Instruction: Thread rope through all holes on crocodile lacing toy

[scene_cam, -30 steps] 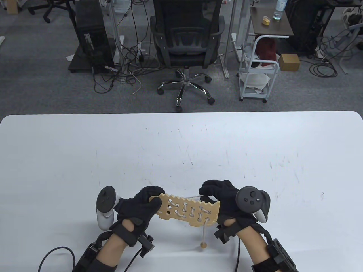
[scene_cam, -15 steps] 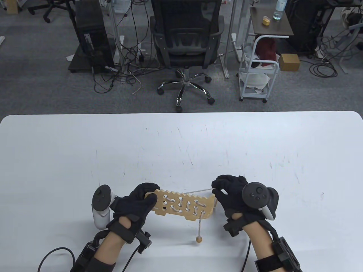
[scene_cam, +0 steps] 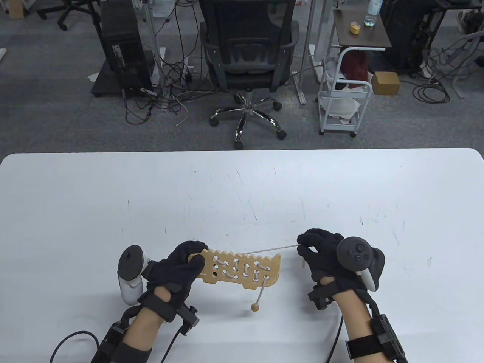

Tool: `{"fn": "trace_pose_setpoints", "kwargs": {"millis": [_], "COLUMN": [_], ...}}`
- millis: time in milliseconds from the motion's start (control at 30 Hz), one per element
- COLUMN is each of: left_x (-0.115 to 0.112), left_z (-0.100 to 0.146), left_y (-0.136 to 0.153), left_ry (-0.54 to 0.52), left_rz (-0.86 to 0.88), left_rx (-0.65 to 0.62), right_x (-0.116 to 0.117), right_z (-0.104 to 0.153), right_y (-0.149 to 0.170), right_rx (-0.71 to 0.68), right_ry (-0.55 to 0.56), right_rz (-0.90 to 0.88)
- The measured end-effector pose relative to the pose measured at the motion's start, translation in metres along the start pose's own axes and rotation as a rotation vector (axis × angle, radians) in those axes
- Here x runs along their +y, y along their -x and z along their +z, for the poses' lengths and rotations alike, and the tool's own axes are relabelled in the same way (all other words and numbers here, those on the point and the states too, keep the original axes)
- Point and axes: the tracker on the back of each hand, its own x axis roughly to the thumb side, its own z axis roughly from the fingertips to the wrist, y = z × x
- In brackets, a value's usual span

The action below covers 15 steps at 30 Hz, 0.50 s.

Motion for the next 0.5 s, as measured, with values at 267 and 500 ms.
{"fn": "trace_pose_setpoints", "kwargs": {"millis": [267,500], "left_x": [-0.0004,-0.0021], "left_z": [0.0001,0.0001], "left_y": [0.001,0.0008], "left_ry": [-0.001,-0.001], "left_rz": [0.0,0.0], "left_rx": [0.001,-0.001], "right_x": [0.0008,-0.0001], "right_z": [0.0022,0.004], "right_y": [-0.0052,-0.0087], "right_rx": [-0.026,-0.022], "right_ry": [0.023,0.054], "right_rz": [0.058,-0.133]}}
